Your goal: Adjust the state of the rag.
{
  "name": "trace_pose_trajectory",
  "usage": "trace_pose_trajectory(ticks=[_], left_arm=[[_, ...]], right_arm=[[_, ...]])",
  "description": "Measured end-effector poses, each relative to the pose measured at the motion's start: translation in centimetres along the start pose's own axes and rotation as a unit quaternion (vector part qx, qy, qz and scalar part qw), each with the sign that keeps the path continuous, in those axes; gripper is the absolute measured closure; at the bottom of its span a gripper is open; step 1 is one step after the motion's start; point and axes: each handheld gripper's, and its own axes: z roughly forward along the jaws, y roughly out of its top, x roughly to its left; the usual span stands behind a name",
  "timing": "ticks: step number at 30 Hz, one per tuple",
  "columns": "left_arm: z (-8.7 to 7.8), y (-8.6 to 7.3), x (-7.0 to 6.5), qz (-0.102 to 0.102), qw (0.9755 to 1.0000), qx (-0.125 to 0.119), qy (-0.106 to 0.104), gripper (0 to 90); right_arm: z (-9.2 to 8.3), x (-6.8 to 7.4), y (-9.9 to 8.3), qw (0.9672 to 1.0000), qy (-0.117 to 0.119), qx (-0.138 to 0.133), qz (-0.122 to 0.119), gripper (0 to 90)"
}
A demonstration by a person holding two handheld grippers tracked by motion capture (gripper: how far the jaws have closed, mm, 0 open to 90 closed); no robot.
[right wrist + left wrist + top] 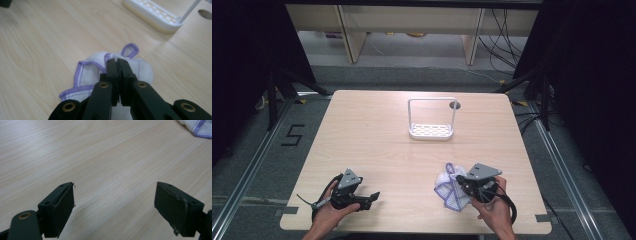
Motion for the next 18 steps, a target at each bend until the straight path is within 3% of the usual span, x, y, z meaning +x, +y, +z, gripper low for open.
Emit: trace_pose_trajectory(ticks=[2, 5, 8, 11, 12, 18], left_arm=[[0.2, 0.2, -0.4, -0.018, 0.9997, -0.007, -0.015, 16.2], [0.7, 0.8, -1.1, -0.008, 0.9995, -0.006, -0.03, 16.5], [1.4, 1.7, -2.5, -0.009, 0.9986, -0.019, -0.049, 17.2], [2.4, 3.2, -3.9, 0.023, 0.9976, -0.011, -0.064, 21.2], [2.9, 3.7, -4.4, 0.03, 0.997, -0.008, -0.07, 22.1], [6.3, 6.5, -7.8, 0.066, 0.9923, 0.002, -0.105, 26.2]], right_arm=[[-0.8, -0.5, 0.0, 0.9998, 0.001, -0.009, 0.017, 88.8], [-1.8, -1.9, -0.5, 0.9987, 0.001, -0.024, 0.044, 88.8], [-2.2, -3.0, -0.9, 0.9979, 0.003, -0.037, 0.053, 88.8], [-2.7, -3.4, -1.2, 0.9957, 0.008, -0.038, 0.085, 88.9], [-2.9, -3.8, -1.3, 0.9965, 0.009, -0.042, 0.072, 88.9], [-3.7, -4.3, -1.9, 0.9954, 0.005, -0.041, 0.087, 88.9]])
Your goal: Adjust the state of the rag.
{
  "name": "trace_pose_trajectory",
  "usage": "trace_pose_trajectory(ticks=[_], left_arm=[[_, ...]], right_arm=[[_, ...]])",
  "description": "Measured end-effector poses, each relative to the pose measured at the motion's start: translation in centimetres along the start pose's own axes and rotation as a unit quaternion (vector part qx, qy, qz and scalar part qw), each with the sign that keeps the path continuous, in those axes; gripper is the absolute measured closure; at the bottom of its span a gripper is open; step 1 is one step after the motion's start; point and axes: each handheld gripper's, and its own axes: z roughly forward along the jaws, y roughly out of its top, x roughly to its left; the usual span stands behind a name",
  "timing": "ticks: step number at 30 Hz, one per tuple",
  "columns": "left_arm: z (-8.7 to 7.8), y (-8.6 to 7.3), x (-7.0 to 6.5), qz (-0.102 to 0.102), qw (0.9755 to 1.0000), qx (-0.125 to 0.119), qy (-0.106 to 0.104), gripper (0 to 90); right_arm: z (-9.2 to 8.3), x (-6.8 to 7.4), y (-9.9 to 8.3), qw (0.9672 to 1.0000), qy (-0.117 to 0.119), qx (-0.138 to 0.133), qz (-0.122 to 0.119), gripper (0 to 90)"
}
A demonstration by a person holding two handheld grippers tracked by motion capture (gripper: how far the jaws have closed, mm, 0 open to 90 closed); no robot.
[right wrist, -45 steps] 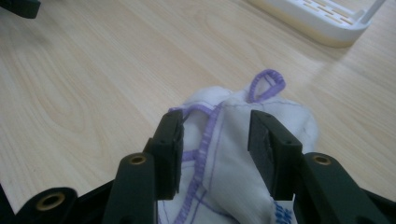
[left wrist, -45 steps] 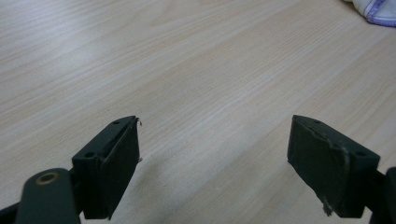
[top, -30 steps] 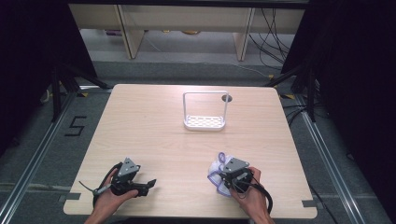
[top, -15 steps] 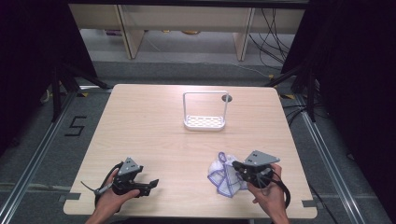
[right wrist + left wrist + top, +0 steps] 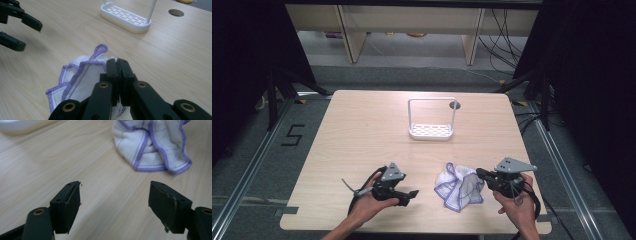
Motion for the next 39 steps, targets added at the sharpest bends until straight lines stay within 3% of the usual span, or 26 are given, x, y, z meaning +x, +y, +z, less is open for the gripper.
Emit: trace_pose_trajectory(ticks=[4, 6, 7, 8, 12, 13, 16, 17, 21, 23, 28, 29, 31, 32, 33, 39], left_arm=[[2.6, 1.2, -1.1, 0.037, 0.9992, 0.01, -0.01, 31.4], [4.0, 1.9, -1.7, 0.055, 0.9982, 0.015, -0.02, 34.8], [4.7, 2.1, -2.0, 0.047, 0.9986, 0.008, -0.022, 35.8], [5.0, 2.3, -2.0, 0.063, 0.9976, 0.017, -0.023, 36.7], [6.8, 2.9, -2.8, 0.08, 0.9963, 0.026, -0.016, 38.1], [7.3, 3.1, -3.0, 0.081, 0.9963, 0.026, -0.013, 39.3], [8.0, 3.4, -3.3, 0.106, 0.9939, 0.029, -0.009, 48.8], [8.2, 3.5, -3.4, 0.113, 0.9932, 0.027, -0.006, 53.8], [8.3, 3.6, -3.2, 0.134, 0.9908, 0.017, 0.001, 83.2], [7.1, 3.6, -2.9, 0.145, 0.9894, 0.008, 0.0, 86.5], [3.4, 3.5, -2.4, 0.133, 0.991, -0.012, -0.016, 87.1], [2.5, 3.4, -2.3, 0.121, 0.9922, -0.018, -0.021, 87.1], [0.8, 3.2, -1.9, 0.108, 0.9932, -0.035, -0.027, 87.1], [0.1, 3.0, -1.8, 0.102, 0.9938, -0.035, -0.027, 87.1], [-1.0, 2.7, -1.5, 0.094, 0.9944, -0.038, -0.031, 87.1], [-5.6, 1.2, -0.4, 0.054, 0.9962, -0.048, -0.049, 87.0]], right_arm=[[-0.1, -0.3, -0.2, 0.9999, 0.003, -0.005, 0.011, 88.9], [0.1, -0.7, -0.4, 0.9999, 0.004, -0.013, -0.001, 88.8], [0.1, -0.7, -0.4, 0.9999, 0.005, -0.009, 0.0, 88.9], [0.1, -0.6, -0.4, 0.9999, 0.01, -0.009, 0.008, 88.9], [0.0, -0.6, -0.3, 0.9999, 0.01, -0.01, 0.003, 88.9], [-0.1, -0.4, -0.3, 0.9998, 0.011, -0.006, 0.013, 88.9], [0.0, -0.5, -0.4, 0.9998, 0.01, -0.01, 0.012, 88.8], [0.1, -0.8, -0.4, 0.9998, 0.009, -0.017, -0.003, 88.8], [0.0, -0.6, -0.4, 0.9998, 0.012, -0.013, 0.012, 88.9], [-0.2, -1.0, -0.3, 0.9998, 0.003, -0.017, -0.008, 88.9], [-0.5, -1.0, -0.3, 0.9998, 0.004, -0.013, 0.01, 89.2], [-0.6, -1.0, -0.2, 0.9998, 0.006, -0.009, 0.016, 89.2], [-0.7, -1.2, 0.1, 0.9998, 0.006, -0.017, 0.002, 89.3], [-0.8, -1.0, 0.1, 0.9998, 0.007, -0.012, 0.012, 89.2], [-0.7, -1.2, 0.2, 0.9998, 0.007, -0.019, -0.004, 89.3], [-0.3, -0.7, 1.5, 0.9992, 0.034, -0.022, -0.002, 89.4]])
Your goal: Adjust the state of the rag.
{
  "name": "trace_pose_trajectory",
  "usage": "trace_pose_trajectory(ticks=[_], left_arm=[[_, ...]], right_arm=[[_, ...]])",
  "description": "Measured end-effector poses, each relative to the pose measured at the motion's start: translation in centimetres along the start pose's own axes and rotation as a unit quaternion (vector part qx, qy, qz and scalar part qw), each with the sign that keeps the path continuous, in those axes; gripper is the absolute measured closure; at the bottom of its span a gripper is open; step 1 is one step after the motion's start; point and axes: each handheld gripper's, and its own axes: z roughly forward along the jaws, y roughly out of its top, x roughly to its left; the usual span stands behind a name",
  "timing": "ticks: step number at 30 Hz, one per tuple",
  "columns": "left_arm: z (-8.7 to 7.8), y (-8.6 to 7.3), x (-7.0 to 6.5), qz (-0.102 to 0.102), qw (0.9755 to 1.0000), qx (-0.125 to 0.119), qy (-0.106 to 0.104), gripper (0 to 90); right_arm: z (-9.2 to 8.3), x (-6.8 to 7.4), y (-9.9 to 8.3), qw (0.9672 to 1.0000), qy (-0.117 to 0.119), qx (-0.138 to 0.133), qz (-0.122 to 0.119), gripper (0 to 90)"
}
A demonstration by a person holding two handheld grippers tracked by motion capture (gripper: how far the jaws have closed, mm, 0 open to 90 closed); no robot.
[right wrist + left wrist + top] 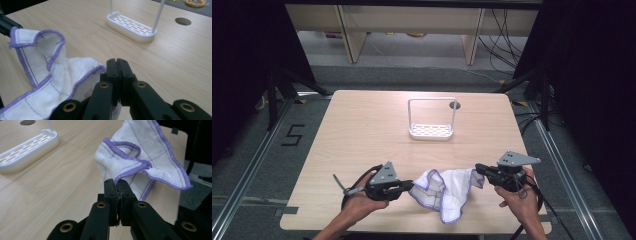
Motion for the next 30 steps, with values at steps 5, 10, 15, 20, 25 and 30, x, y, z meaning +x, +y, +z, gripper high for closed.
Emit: trace_pose_trajectory(ticks=[5, 10, 15, 20, 25, 30], left_arm=[[-1.9, -1.6, 2.3, -0.037, 0.9987, -0.015, 0.032, 86.9], [-0.8, -4.2, 6.4, -0.087, 0.9938, -0.003, 0.069, 86.9], [0.2, -6.1, 8.3, -0.109, 0.9911, 0.004, 0.076, 86.1], [0.0, -6.3, 8.2, -0.091, 0.9922, 0.016, 0.083, 77.6], [-1.0, -6.5, 7.9, -0.078, 0.9933, 0.031, 0.079, 59.0], [-2.3, -6.9, 6.6, -0.059, 0.9942, 0.047, 0.077, 50.6]], right_arm=[[1.4, -0.4, 1.0, 0.9997, 0.021, 0.01, 0.0, 89.4], [4.9, -2.1, 0.9, 0.9986, 0.009, 0.052, 0.001, 89.4], [8.5, -4.3, -0.3, 0.9942, -0.007, 0.107, 0.009, 89.3], [9.6, -5.2, -1.2, 0.9928, -0.024, 0.116, 0.019, 75.3], [6.5, -4.0, -0.3, 0.9933, -0.05, 0.101, 0.024, 54.7], [3.9, -0.4, -0.7, 0.9966, -0.012, 0.081, 0.009, 52.1]])
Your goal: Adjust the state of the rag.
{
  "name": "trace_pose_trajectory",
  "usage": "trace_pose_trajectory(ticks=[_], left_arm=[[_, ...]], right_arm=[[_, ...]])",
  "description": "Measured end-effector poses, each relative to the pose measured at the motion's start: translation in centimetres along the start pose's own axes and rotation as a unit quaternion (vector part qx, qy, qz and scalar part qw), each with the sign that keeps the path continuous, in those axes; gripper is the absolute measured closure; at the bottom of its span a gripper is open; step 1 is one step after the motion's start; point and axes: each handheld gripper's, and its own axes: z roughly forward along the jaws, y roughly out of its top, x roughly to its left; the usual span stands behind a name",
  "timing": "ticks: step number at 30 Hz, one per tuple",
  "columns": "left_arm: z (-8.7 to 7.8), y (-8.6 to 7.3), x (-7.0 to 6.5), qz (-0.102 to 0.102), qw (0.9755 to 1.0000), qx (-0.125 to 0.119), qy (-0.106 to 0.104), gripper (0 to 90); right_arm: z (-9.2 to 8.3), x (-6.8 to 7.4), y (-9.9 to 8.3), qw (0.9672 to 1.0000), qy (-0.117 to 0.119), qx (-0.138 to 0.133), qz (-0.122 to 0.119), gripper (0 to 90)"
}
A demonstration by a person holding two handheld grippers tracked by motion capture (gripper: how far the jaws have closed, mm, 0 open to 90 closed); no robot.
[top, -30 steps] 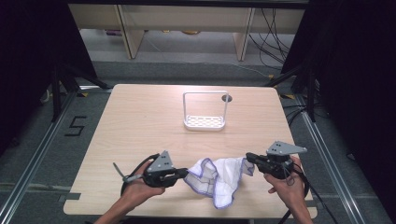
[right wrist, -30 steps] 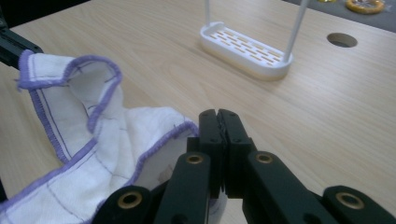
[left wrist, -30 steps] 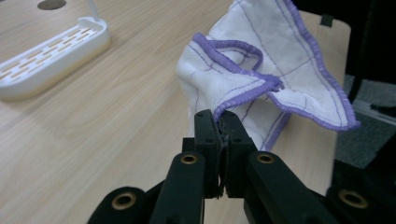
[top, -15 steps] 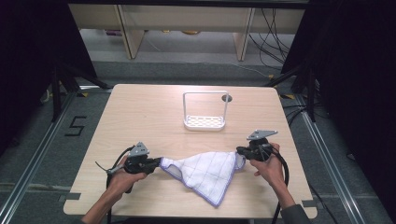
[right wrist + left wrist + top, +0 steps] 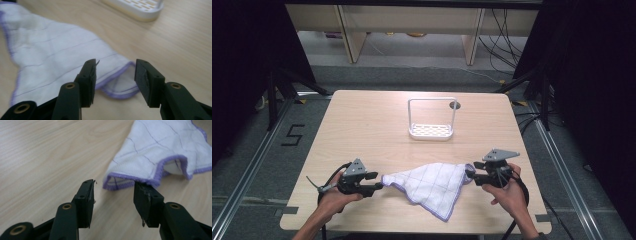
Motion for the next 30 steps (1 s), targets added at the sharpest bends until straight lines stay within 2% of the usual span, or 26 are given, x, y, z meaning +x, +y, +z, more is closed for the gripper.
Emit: trace_pose_trajectory(ticks=[1, 2, 4, 7, 8, 9, 11, 12, 15, 18, 23, 24, 26, 27, 29, 30], left_arm=[[-0.4, -0.2, -0.2, 0.013, 0.9999, 0.008, 0.002, 49.8], [-0.9, -0.4, -0.6, 0.018, 0.9998, 0.008, 0.004, 48.9], [-1.3, -0.5, -1.0, 0.024, 0.9997, 0.004, 0.009, 46.0], [-1.8, -0.7, -1.8, 0.041, 0.9991, -0.002, 0.008, 45.0], [-1.9, -0.7, -1.9, 0.055, 0.9984, 0.007, 0.012, 44.8], [-1.9, -0.7, -2.1, 0.055, 0.9984, 0.003, 0.009, 44.2], [-1.7, -0.6, -2.3, 0.049, 0.9988, 0.0, 0.01, 43.3], [-1.5, -0.6, -2.2, 0.046, 0.9989, -0.002, 0.011, 42.9], [-1.2, -0.6, -2.2, 0.049, 0.9987, 0.001, 0.012, 42.3], [-0.9, -0.6, -2.2, 0.045, 0.999, 0.003, 0.008, 41.8], [-1.0, -0.7, -2.3, 0.041, 0.9991, 0.005, 0.006, 41.8], [-1.0, -0.7, -2.3, 0.04, 0.9992, 0.004, 0.007, 41.6], [-1.0, -0.7, -2.2, 0.039, 0.9992, 0.004, 0.006, 41.5], [-1.0, -0.7, -2.2, 0.038, 0.9992, 0.004, 0.006, 41.4], [-1.0, -0.7, -2.1, 0.039, 0.9992, 0.006, 0.009, 41.0], [-1.0, -0.7, -2.2, 0.033, 0.9994, 0.004, 0.009, 40.9]], right_arm=[[-0.2, 0.5, -0.2, 1.0, 0.007, 0.0, -0.003, 52.0], [-0.4, 1.3, -0.5, 0.9999, 0.013, -0.005, -0.009, 52.0], [-0.6, 2.8, -1.4, 0.9993, 0.037, -0.002, -0.005, 51.5], [-0.6, 3.8, -2.2, 0.9986, 0.052, 0.004, -0.013, 50.1], [-0.7, 4.3, -2.5, 0.9984, 0.056, 0.011, -0.006, 50.1], [-0.7, 4.6, -2.7, 0.9982, 0.057, 0.012, -0.014, 50.1], [-0.6, 5.3, -3.0, 0.998, 0.061, 0.016, -0.011, 49.8], [-0.5, 5.5, -3.1, 0.9977, 0.063, 0.015, -0.018, 49.6], [-0.2, 6.6, -3.6, 0.997, 0.069, 0.021, -0.029, 49.4], [0.4, 7.6, -4.1, 0.9956, 0.08, 0.036, -0.035, 50.0], [1.8, 9.0, -4.8, 0.9931, 0.089, 0.047, -0.059, 50.3], [2.3, 9.5, -4.8, 0.9907, 0.095, 0.057, -0.079, 51.2], [2.7, 9.9, -5.0, 0.9905, 0.093, 0.062, -0.08, 52.1], [2.9, 9.9, -5.0, 0.9892, 0.093, 0.072, -0.088, 53.1], [3.2, 10.1, -5.2, 0.9896, 0.091, 0.071, -0.086, 56.7], [3.2, 10.0, -5.2, 0.9885, 0.084, 0.08, -0.097, 58.9]])
